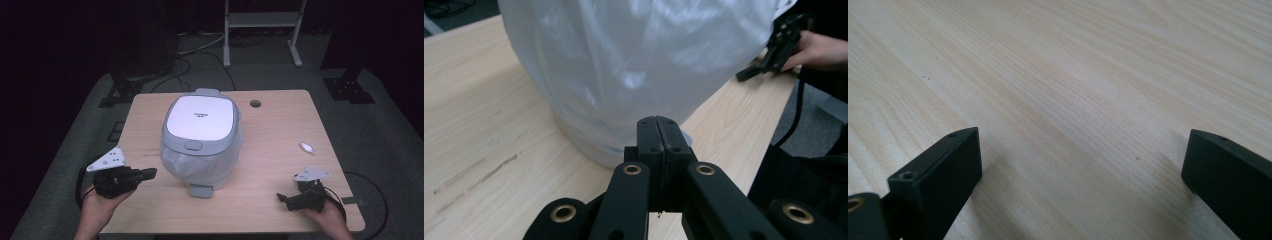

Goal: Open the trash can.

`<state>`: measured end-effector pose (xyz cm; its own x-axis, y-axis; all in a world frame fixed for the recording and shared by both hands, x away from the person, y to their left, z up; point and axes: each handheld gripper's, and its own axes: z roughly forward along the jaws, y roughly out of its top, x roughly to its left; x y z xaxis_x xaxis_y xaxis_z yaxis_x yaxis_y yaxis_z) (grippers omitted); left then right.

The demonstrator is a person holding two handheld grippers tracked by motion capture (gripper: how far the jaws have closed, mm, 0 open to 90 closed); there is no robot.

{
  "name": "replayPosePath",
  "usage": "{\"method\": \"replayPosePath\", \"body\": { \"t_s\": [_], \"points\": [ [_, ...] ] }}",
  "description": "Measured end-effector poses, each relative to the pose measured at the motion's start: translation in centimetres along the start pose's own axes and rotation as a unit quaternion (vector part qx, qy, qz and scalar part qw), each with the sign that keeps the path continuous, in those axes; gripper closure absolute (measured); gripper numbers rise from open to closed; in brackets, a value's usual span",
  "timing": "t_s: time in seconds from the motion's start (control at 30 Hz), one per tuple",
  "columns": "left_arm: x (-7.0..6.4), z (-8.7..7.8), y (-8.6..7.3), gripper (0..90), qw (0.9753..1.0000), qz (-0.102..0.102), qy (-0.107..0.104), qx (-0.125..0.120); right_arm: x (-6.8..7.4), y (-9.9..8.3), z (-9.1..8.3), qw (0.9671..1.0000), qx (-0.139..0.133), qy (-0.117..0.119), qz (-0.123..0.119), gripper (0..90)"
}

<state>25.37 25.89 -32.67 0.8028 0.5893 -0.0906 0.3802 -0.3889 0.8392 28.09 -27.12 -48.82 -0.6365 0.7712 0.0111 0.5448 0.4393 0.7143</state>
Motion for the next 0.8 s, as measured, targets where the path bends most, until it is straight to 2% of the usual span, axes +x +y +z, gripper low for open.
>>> {"method": "replayPosePath", "body": {
  "t_s": [0.4, 0.8],
  "points": [
    [-0.4, -1.4, 3.3, 90.0, 0.9993, 0.018, -0.019, -0.026, 0.0, 0.0, 0.0, 1.0000, 0.000, 0.000, 0.000, 1.7],
    [-0.9, -1.5, 5.2, 90.0, 0.9982, 0.028, -0.038, -0.037, 0.0, 0.0, 0.0, 1.0000, 0.000, 0.000, 0.000, 1.7]
  ]
}}
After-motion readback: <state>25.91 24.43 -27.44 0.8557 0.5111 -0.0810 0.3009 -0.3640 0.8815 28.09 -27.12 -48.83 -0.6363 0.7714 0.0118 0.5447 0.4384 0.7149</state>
